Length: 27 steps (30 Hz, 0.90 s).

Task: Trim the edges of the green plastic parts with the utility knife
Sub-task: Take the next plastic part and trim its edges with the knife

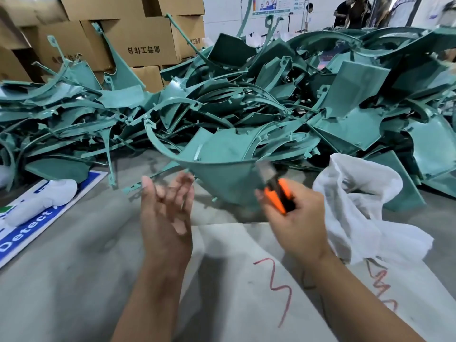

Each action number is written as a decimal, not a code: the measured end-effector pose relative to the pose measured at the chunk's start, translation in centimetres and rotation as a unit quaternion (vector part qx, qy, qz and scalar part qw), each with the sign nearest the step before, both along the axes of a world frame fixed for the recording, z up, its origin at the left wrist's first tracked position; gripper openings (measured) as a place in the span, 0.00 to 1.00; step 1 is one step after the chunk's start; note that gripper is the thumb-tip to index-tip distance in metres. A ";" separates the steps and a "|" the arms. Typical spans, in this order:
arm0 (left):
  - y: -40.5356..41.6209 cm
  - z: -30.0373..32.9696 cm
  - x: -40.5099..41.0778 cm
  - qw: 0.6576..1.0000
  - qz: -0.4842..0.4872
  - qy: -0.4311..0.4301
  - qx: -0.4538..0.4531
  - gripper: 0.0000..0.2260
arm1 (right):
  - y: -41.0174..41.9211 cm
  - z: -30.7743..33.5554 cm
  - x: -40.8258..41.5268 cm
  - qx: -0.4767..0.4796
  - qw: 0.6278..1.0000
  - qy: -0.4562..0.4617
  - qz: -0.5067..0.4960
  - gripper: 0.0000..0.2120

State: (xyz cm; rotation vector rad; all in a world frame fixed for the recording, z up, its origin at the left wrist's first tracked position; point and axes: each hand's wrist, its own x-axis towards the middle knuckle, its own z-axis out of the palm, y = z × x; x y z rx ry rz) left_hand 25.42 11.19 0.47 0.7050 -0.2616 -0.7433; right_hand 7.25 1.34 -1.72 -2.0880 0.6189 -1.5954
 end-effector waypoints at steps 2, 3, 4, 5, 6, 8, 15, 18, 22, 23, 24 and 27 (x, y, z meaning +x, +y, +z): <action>0.1 0.1 0.6 0.999 0.006 -0.028 0.020 0.19 | -0.8 0.3 -0.9 0.116 0.990 -0.079 0.015 0.17; 0.3 0.1 0.9 1.000 -0.008 -0.022 0.013 0.24 | -1.2 0.4 -1.5 0.153 0.983 -0.100 0.014 0.15; 0.5 0.1 1.2 0.999 -0.035 -0.008 -0.005 0.31 | -1.6 0.6 -1.9 0.180 0.978 -0.108 0.007 0.11; 0.8 0.0 1.7 0.998 -0.063 -0.004 -0.026 0.37 | -2.0 0.7 -2.4 0.194 0.975 -0.110 0.000 0.08; 1.1 0.0 2.2 0.994 -0.097 -0.015 -0.047 0.41 | -2.4 0.7 -2.6 0.201 0.973 -0.111 -0.004 0.06; 1.5 0.0 2.7 0.983 -0.155 -0.073 -0.061 0.42 | -3.0 0.7 -2.8 0.206 0.973 -0.099 -0.023 0.07; 1.6 -0.4 2.2 0.962 -0.231 -0.088 -0.119 0.23 | -4.0 0.3 -3.3 0.169 0.975 -0.059 -0.129 0.13; 1.3 -0.6 2.0 0.980 -0.174 -0.022 -0.091 0.08 | -3.9 0.5 -3.3 0.150 0.978 -0.049 -0.136 0.15; 0.6 -0.6 1.4 0.989 -0.128 0.021 -0.071 0.11 | -3.7 0.6 -3.2 0.145 0.981 -0.050 -0.119 0.14; 0.4 -0.6 1.4 0.990 -0.125 0.023 -0.069 0.11 | -3.7 0.6 -3.2 0.149 0.981 -0.047 -0.119 0.14; 0.3 -0.7 1.4 0.989 -0.125 0.023 -0.069 0.10 | -3.8 0.6 -3.2 0.159 0.979 -0.045 -0.116 0.14; -0.1 -1.1 1.7 0.986 -0.151 -0.010 -0.069 0.10 | -4.1 0.4 -3.1 0.220 0.971 -0.041 -0.089 0.11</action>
